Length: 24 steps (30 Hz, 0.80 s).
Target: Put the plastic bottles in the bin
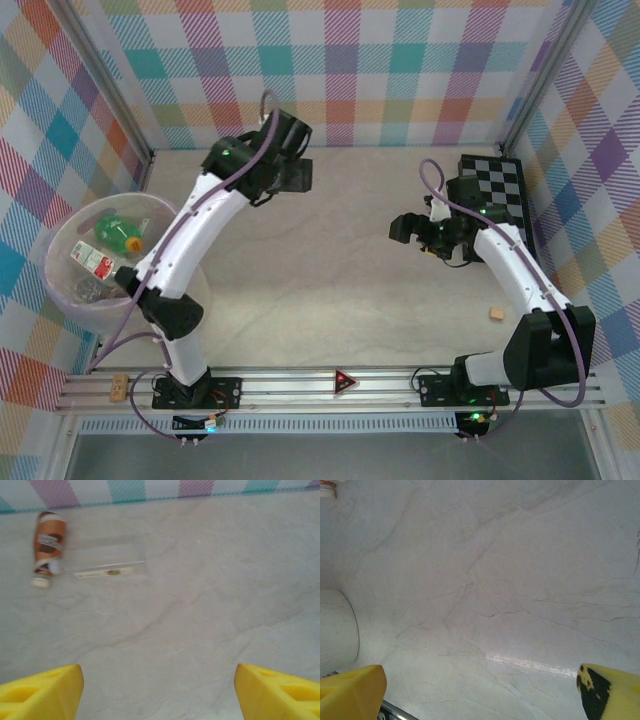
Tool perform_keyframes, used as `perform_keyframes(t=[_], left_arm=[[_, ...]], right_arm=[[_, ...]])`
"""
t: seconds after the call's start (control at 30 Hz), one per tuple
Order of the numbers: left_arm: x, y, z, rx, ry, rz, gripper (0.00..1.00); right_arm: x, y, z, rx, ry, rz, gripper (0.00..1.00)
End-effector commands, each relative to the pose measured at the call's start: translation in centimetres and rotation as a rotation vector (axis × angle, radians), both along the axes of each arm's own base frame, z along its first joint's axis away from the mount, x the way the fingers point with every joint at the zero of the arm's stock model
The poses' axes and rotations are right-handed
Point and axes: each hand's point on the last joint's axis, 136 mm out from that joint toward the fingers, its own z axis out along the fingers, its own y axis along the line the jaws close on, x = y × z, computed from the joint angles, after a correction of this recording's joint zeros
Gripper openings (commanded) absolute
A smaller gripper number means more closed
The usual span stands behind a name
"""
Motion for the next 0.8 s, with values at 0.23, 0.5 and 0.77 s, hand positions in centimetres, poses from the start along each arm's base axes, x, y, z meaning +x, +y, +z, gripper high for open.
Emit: perform_keyframes(t=[0.23, 0.5, 0.77], left_arm=[[11.2, -3.1, -11.9, -0.357, 0.095, 0.271, 0.85], [16.6, 1.9, -18.2, -0.600, 0.054, 0.640, 0.86], [19.9, 3.7, -22.1, -0.739, 0.013, 0.841, 0.87]], right_arm=[[-2.0, -0.3, 1.2, -0.009, -0.026, 0.002, 0.98], [-2.8, -0.3, 1.0, -0.004, -0.022, 0.014, 0.98], [-3.4, -0.6, 0.8, -0.022, -0.024, 0.018, 0.97]])
